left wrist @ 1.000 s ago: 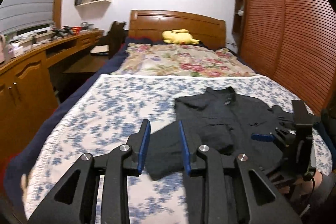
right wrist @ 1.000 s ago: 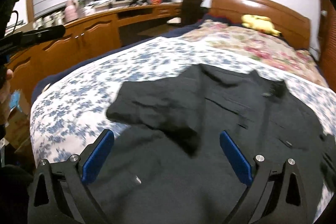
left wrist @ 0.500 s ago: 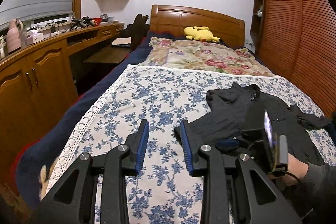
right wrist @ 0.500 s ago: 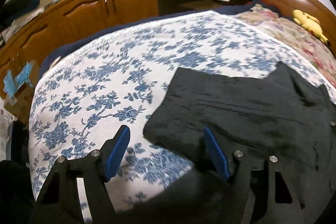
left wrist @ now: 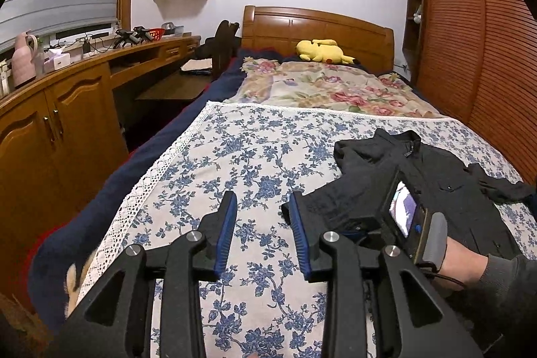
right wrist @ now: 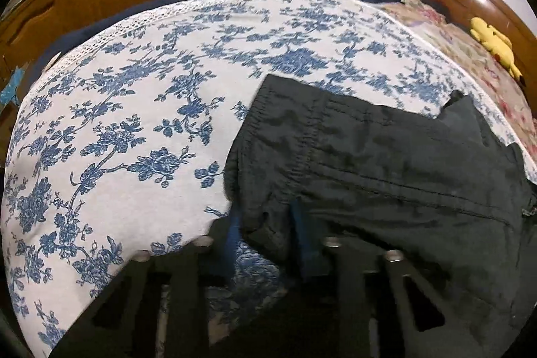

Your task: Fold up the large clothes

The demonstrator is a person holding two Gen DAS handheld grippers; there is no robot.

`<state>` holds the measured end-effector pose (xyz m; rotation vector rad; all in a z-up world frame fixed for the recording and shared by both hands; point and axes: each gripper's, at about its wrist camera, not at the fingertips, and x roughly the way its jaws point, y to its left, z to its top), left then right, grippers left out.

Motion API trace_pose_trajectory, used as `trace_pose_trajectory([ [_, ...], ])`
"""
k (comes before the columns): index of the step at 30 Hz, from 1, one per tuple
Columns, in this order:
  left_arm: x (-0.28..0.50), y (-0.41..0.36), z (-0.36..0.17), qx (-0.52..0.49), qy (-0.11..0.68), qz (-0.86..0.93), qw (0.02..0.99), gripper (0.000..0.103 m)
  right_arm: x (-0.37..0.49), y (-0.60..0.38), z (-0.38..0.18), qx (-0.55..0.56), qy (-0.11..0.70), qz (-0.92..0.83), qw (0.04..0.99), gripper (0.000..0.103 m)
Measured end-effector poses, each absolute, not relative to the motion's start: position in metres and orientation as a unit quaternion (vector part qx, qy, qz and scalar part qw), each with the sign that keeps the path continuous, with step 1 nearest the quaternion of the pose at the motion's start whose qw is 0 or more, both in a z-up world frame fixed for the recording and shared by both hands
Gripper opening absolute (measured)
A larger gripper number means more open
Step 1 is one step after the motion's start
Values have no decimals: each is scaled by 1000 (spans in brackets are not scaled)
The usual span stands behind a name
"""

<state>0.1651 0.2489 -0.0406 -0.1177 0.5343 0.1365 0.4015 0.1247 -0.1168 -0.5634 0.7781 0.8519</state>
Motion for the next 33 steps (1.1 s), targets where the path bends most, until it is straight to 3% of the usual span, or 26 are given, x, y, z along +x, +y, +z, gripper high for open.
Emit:
trace_pose_trajectory([
  [5, 168, 244, -41, -50, 267, 65, 960, 33, 402, 100, -89, -226, 314, 397, 832, 12],
  [19, 189, 184, -35, -28, 267, 20, 963, 34, 348, -43, -9, -135, 224, 353, 898, 10],
  [33, 204, 90, -27, 15, 261, -44, 964, 34, 282, -150, -5, -58, 217, 232, 946, 9],
])
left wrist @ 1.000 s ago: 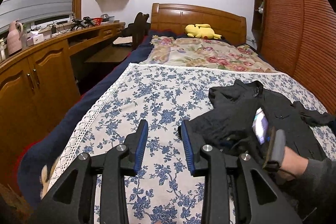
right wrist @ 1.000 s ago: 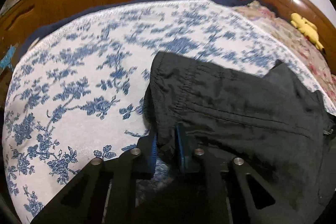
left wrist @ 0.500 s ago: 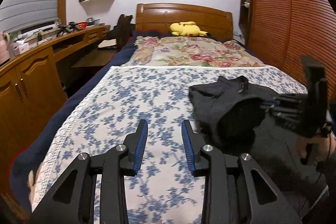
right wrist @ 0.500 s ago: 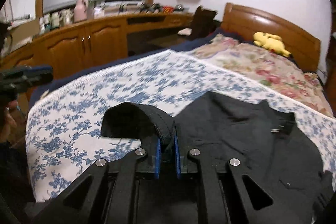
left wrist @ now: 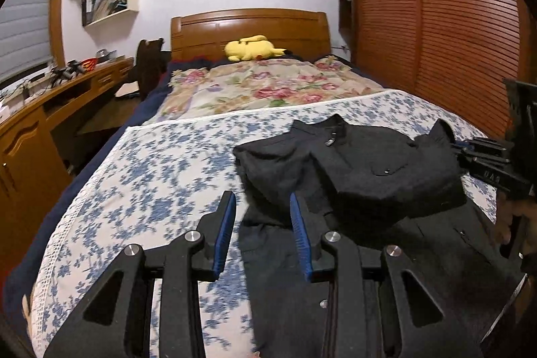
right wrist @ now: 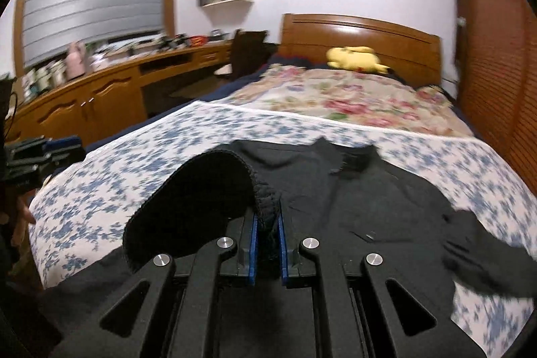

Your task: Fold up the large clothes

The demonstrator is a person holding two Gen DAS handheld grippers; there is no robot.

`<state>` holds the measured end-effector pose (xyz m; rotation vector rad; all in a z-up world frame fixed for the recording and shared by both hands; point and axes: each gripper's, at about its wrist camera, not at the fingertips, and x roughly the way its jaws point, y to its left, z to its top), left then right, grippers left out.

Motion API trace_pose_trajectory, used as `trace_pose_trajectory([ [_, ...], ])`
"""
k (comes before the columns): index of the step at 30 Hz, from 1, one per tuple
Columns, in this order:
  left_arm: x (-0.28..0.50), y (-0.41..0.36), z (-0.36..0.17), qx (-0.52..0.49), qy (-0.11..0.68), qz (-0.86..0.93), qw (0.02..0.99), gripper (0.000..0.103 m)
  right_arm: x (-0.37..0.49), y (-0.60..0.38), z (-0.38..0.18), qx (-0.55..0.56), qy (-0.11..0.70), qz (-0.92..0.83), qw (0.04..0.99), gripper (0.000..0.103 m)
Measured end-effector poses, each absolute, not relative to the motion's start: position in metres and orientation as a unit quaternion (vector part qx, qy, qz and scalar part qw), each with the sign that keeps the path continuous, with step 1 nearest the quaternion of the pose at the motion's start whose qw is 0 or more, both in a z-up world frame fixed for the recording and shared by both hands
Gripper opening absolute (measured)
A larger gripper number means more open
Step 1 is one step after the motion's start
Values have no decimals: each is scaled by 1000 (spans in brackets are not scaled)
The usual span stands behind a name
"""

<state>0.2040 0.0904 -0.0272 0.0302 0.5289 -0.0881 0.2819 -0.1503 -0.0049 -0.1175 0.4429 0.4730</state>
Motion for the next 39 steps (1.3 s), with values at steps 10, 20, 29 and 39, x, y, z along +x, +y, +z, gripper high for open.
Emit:
trace_pose_trajectory([
  [10, 204, 58, -28, 11, 262, -79, 962, 35, 252, -180, -46, -26, 283, 137, 949, 10],
  [20, 198, 22, -30, 13, 258, -106, 960, 35, 218, -161, -97, -74, 349, 135, 924, 41],
  [29, 193, 5, -34, 20, 254, -121, 959, 35, 167, -149, -76, -94, 298, 177, 933, 62],
  [39, 195, -4, -41, 37, 264, -121, 956, 35, 200, -121, -88, -114, 314, 232, 914, 62],
])
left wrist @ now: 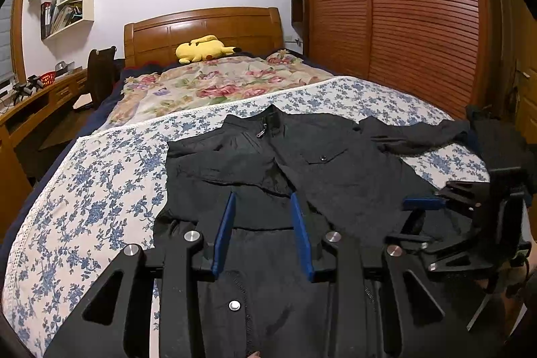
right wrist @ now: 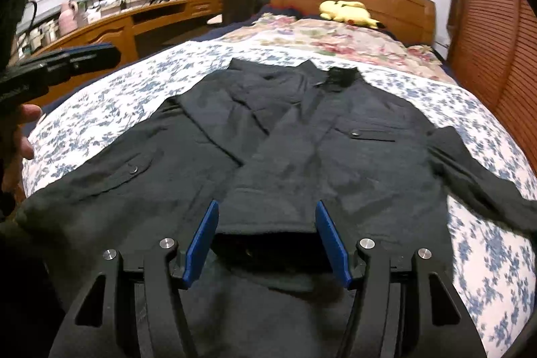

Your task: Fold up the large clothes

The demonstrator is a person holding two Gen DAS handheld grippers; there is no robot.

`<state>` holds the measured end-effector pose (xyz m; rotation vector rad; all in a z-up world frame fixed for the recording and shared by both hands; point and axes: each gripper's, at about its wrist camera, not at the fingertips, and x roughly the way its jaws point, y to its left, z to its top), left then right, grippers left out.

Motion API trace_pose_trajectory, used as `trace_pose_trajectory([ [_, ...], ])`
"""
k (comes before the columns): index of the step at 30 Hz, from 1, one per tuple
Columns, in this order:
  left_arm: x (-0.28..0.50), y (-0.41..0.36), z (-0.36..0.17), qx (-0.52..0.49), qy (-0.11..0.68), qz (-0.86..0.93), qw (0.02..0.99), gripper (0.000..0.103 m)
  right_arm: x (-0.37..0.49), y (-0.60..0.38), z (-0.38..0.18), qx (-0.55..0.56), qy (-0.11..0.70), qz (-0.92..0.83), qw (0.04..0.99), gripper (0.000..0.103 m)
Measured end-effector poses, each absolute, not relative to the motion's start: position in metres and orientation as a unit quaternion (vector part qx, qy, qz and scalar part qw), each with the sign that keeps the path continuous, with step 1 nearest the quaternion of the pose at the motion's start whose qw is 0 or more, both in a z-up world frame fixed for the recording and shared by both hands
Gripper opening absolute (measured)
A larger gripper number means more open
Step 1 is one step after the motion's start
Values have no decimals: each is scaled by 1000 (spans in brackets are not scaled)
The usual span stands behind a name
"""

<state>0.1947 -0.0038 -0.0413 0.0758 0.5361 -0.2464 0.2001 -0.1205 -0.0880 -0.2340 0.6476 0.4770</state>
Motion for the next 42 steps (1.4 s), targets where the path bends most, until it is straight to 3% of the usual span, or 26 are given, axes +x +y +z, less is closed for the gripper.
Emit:
trace_pose_trajectory([
  [10, 198, -1, -45, 32, 271, -122, 954, 35, 257, -110, -99, -164, 369, 233, 885, 62],
  [12, 198, -2, -45, 32, 272, -122, 954, 35, 259, -111, -98, -168, 372, 243, 880, 40],
  [13, 198, -2, -46, 33, 273, -123, 954, 35, 260, -113, -97, -168, 376, 247, 877, 14],
  [14, 198, -3, -46, 34, 274, -123, 953, 35, 262, -113, -98, -172, 378, 243, 876, 7],
  [17, 198, -5, -47, 36, 275, -123, 953, 35, 263, -118, -90, -171, 366, 237, 884, 5],
  [31, 199, -14, -46, 29, 269, -135, 953, 35, 323, -234, -27, -129, 302, 8, 944, 5],
  [36, 203, -21, -48, 31, 271, -141, 952, 35, 325, -246, -34, -89, 314, 43, 944, 17],
  [38, 204, -26, -49, 31, 272, -144, 951, 36, 324, -245, -42, -86, 327, 65, 939, 32],
  [40, 205, -31, -50, 32, 274, -146, 950, 36, 327, -247, -55, -87, 345, 79, 931, 39],
  [42, 206, -36, -52, 34, 274, -149, 949, 36, 333, -248, -68, -89, 366, 92, 922, 40],
])
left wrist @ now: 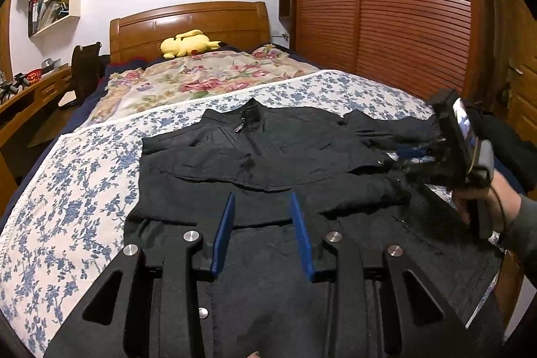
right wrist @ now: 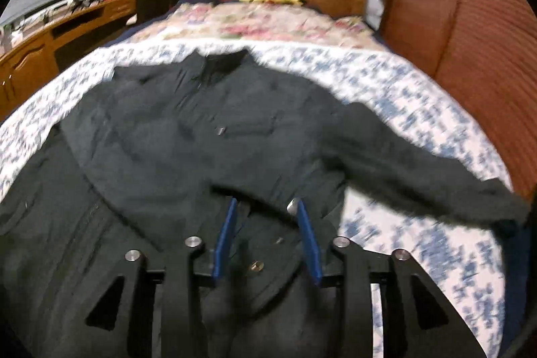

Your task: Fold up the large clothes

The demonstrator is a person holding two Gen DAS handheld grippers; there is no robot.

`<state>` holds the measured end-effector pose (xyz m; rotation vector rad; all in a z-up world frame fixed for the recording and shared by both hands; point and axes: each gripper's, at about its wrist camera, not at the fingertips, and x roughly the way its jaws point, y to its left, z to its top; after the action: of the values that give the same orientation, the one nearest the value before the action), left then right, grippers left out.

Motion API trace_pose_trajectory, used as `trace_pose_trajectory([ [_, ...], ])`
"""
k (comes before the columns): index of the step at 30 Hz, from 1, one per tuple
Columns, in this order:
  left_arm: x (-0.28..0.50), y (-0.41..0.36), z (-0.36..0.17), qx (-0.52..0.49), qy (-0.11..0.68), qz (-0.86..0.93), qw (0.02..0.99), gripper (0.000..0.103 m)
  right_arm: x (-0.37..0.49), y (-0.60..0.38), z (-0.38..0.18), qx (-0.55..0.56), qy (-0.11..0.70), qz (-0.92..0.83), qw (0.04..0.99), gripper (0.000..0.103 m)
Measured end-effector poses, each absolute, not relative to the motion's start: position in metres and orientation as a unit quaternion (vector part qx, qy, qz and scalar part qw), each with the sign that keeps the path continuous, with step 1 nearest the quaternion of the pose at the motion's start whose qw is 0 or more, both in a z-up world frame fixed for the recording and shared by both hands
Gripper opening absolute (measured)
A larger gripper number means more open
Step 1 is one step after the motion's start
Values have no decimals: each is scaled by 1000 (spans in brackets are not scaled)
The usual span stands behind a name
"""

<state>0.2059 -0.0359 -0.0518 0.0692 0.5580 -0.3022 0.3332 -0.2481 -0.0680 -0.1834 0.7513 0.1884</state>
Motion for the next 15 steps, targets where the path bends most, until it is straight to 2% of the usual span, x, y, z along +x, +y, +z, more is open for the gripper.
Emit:
trace_pose_trajectory([
  [6, 212, -52, -58, 37, 282, -157, 946, 36, 357, -253, -104, -95, 422, 108, 895, 40],
  [15, 217, -73, -67, 52, 292, -168, 940, 36, 353, -293, -79, -74, 382, 124, 913, 42],
])
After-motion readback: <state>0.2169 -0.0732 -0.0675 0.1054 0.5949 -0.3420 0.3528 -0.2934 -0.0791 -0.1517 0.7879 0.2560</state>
